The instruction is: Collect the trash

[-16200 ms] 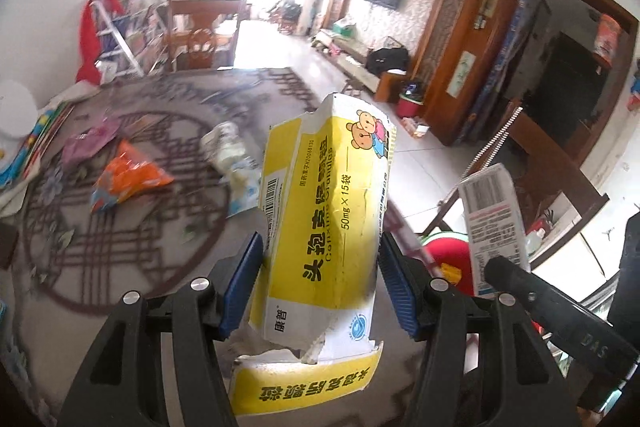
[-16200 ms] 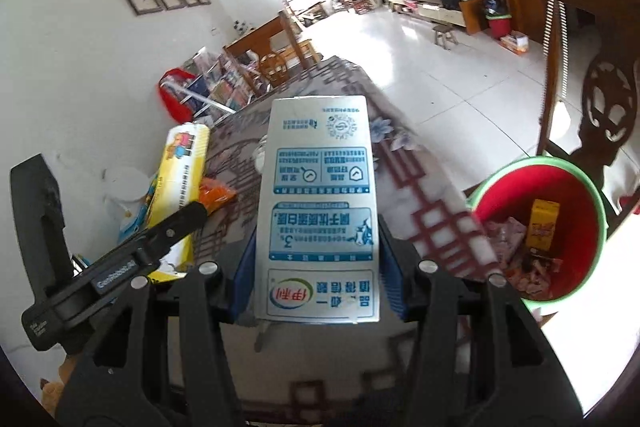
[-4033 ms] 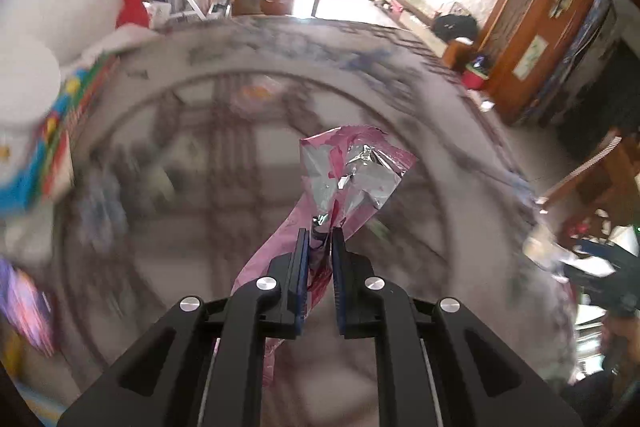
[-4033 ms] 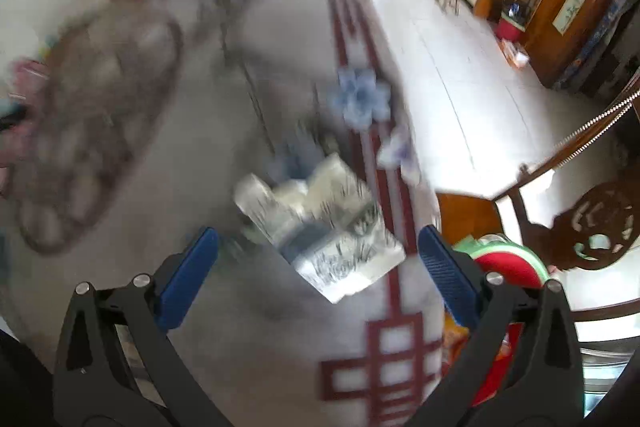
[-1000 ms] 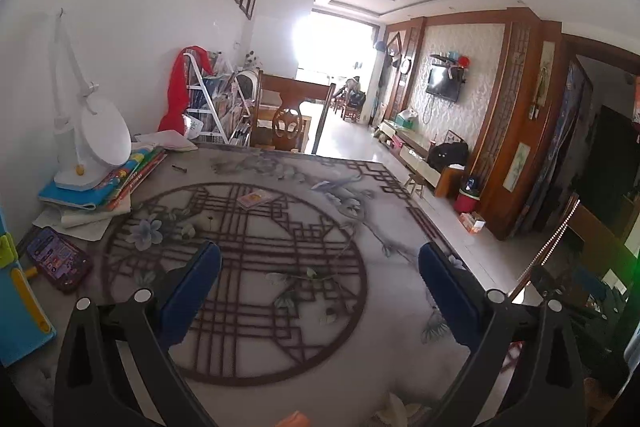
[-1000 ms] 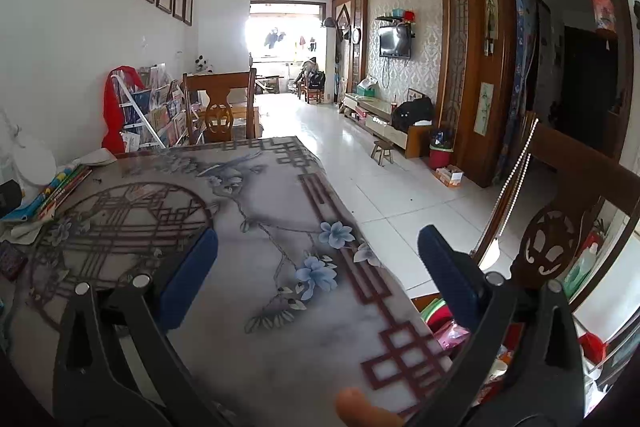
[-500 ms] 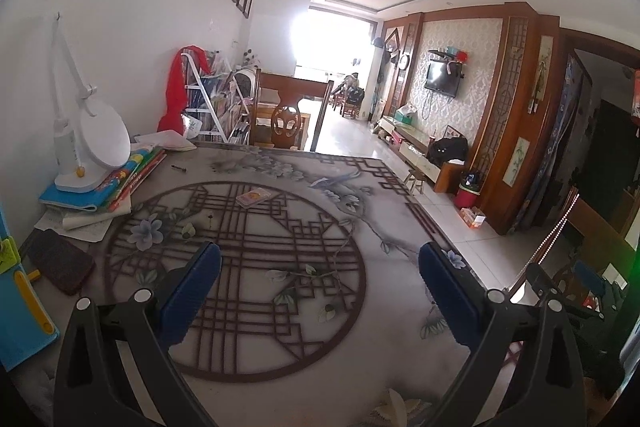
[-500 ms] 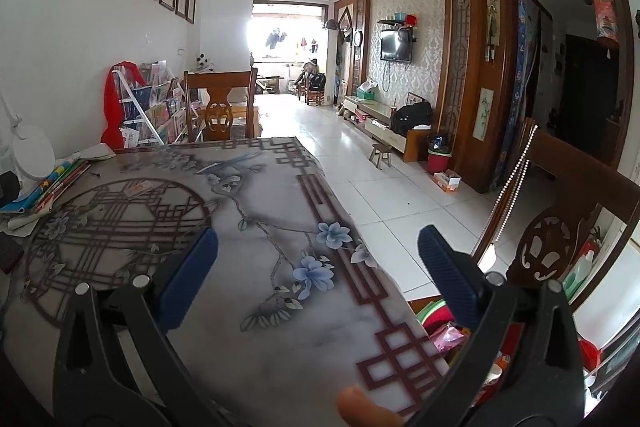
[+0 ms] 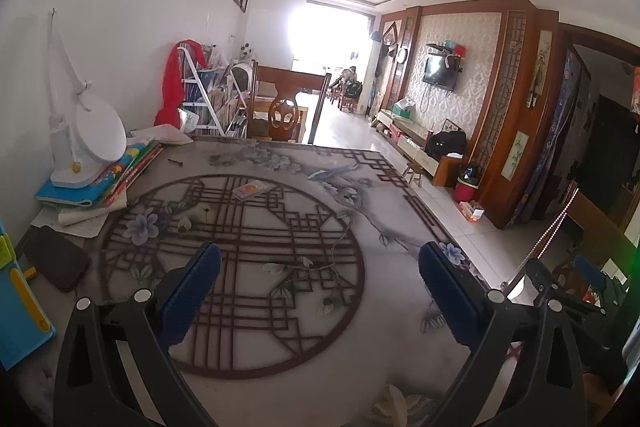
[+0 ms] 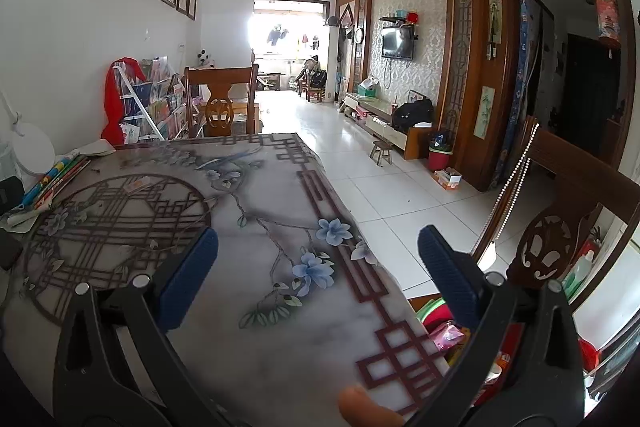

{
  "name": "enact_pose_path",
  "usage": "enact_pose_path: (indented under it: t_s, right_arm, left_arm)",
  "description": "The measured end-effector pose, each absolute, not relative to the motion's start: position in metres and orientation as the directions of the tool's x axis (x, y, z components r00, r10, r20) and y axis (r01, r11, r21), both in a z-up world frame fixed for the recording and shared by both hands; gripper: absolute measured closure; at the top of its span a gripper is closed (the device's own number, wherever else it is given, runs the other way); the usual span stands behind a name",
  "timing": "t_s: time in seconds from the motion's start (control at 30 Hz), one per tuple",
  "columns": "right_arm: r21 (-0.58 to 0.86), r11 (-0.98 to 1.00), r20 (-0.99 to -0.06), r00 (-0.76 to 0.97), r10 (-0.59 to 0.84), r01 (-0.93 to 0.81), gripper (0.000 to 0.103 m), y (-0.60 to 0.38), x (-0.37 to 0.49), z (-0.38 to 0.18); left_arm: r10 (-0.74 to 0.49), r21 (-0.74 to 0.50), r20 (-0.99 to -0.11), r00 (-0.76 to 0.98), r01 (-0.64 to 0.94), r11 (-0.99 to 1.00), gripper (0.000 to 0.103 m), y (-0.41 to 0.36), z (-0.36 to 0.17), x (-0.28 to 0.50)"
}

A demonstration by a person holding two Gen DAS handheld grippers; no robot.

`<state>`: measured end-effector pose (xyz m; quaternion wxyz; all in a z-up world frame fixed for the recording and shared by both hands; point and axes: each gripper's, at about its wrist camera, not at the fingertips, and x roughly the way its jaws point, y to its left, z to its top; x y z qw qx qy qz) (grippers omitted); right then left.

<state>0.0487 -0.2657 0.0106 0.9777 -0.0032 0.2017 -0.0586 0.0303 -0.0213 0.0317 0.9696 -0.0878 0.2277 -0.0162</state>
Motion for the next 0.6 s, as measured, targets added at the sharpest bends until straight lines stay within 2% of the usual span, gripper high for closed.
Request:
enact_pose_path:
  t_s: [0.3,0.37,0.4,0.47,0.53,0.6]
  right_arm:
    - [-0.044,0.996,-0.419,0.903,-0.093,0.082,0.005,-0.264,0.052,0.004]
    - [-0.029,0.998,-0.473,0.879,-0.061,0.054,0.005,-0.262,0.062,-0.003]
    - [-0.01,1.0,-0.531,0.847,-0.03,0.029,0.005,-0.261,0.073,-0.012]
    - [0.039,0.999,-0.667,0.745,0.034,-0.011,0.005,-0.258,0.104,-0.038]
    - [0.049,0.998,-0.749,0.659,0.059,-0.033,0.005,-0.253,0.129,-0.062]
    - [0.032,0.998,-0.782,0.62,0.057,-0.051,0.005,-0.249,0.144,-0.078]
  left_arm:
    - [-0.106,-0.215,-0.451,0.886,0.007,0.977,0.008,-0.018,0.027,0.033]
    - [-0.106,-0.217,-0.463,0.88,0.003,0.976,0.008,-0.016,0.023,0.037]
    - [-0.073,-0.197,-0.484,0.872,-0.027,0.98,0.008,-0.013,0.017,0.042]
    - [0.004,-0.147,-0.543,0.84,-0.099,0.984,0.008,-0.005,0.002,0.055]
    - [0.1,-0.083,-0.61,0.786,-0.188,0.979,0.008,0.009,-0.021,0.07]
    - [0.208,-0.016,-0.661,0.721,-0.291,0.957,0.008,0.024,-0.043,0.082]
